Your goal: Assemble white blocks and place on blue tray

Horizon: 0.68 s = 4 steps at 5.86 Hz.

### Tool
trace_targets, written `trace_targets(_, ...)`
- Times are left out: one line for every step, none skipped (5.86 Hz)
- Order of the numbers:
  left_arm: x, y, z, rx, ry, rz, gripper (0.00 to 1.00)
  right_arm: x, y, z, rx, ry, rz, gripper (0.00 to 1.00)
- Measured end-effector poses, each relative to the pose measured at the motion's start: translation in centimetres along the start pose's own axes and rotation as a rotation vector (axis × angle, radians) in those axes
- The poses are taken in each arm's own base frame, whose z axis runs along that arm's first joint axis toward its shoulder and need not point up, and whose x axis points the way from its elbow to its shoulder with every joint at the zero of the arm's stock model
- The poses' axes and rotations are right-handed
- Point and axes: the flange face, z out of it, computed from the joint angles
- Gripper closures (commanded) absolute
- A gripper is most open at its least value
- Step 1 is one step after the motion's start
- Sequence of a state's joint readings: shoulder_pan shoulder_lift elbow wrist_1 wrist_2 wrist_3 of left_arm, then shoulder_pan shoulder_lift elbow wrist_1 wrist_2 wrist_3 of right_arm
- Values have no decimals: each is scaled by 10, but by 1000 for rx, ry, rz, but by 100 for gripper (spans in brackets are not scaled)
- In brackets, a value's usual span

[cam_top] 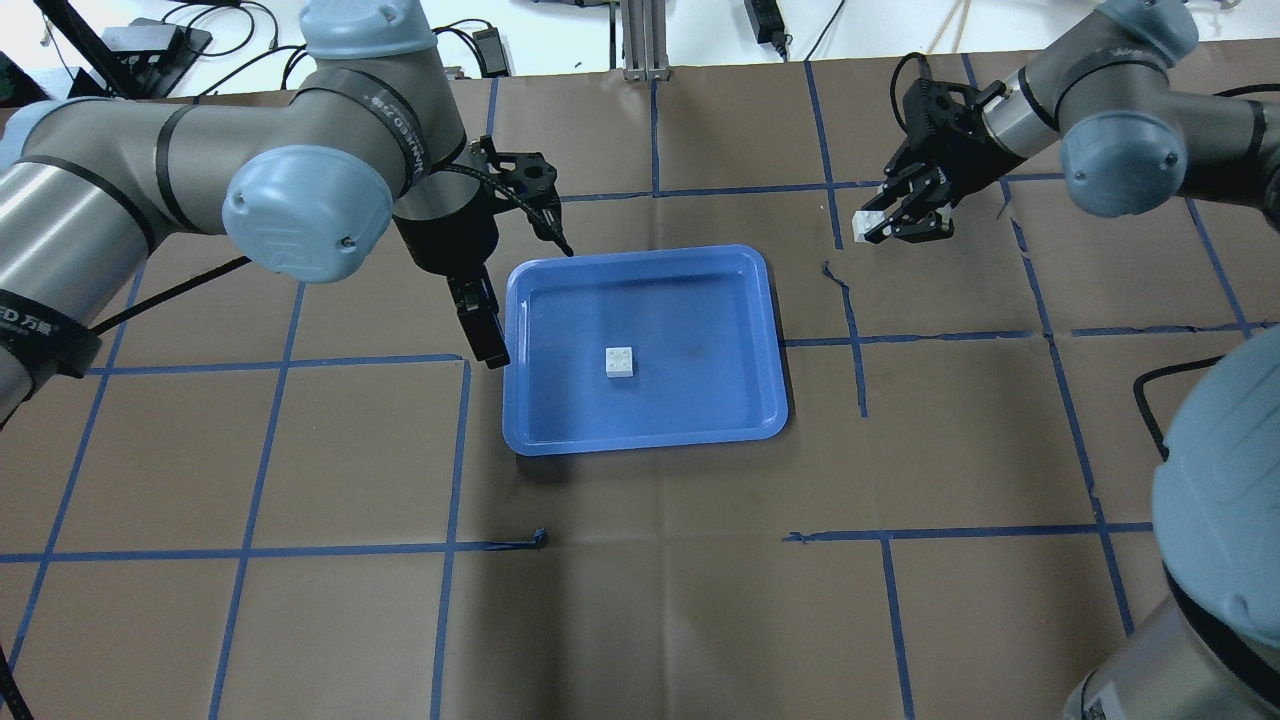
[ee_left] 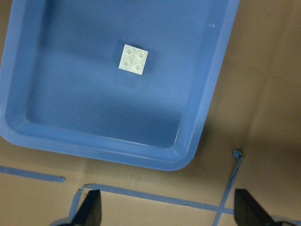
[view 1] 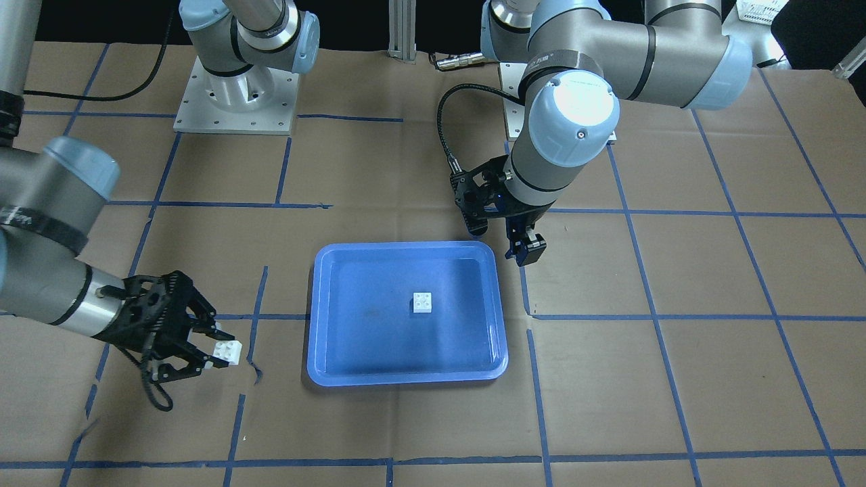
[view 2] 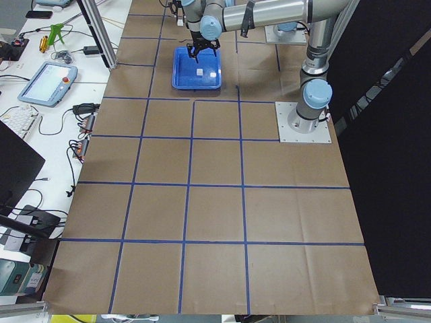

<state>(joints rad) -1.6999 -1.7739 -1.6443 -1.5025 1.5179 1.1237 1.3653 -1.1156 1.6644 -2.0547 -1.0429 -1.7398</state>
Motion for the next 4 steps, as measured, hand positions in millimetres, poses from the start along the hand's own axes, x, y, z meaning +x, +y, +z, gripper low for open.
trace_targets(-1, 7, -3, -1, 5, -12, 1, -15, -28, 31, -3, 35, 30, 70)
trace_targets(-2, 10, -3, -3, 9, -19, 1, -29, -57, 57, 1, 84, 71, 70)
trace_targets(-2, 12, 1, -6, 16, -23, 1, -42, -85, 76, 12, 122, 106, 70)
trace_targets(-1, 13, 5, -10, 25, -24, 1, -52, -109, 89, 21, 135, 126, 70)
